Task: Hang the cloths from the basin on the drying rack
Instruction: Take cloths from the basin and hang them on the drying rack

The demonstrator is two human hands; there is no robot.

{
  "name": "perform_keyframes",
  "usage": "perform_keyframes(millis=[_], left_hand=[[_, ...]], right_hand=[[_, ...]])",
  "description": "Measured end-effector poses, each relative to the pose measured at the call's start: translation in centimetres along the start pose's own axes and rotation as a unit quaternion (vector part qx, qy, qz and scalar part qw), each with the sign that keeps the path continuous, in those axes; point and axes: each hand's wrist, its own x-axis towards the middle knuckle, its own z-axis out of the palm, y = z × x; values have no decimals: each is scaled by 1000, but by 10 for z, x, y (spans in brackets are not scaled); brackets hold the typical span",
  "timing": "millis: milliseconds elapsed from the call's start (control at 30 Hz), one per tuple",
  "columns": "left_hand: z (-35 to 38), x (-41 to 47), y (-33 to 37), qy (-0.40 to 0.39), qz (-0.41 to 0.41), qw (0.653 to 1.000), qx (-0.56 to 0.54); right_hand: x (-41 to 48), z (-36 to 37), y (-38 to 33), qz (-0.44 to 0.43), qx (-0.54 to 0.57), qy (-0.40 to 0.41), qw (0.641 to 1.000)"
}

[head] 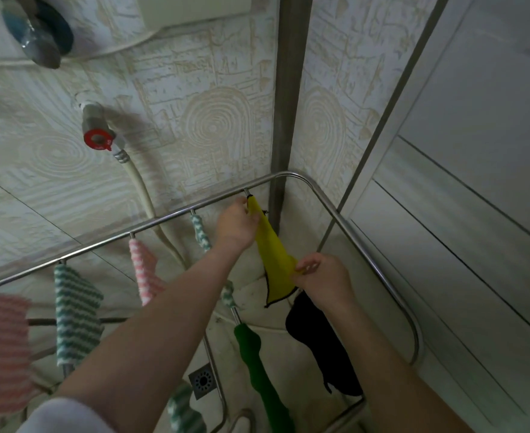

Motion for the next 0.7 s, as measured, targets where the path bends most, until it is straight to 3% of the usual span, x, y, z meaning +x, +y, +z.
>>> perform_keyframes(millis=[200,433,600,700], left_hand=[[4,19,4,79,-11,997,-3],[0,23,11,128,42,990,40],[1,22,5,105,64,990,66],[3,-5,6,50,114,987,101]], right_hand=[[-4,-7,-1,-41,-98,28,994],[-14,-3,-4,-104,-170,65,978],[-17,1,2,-148,-201,93,964],[-15,-1,-1,-147,-189,65,969]])
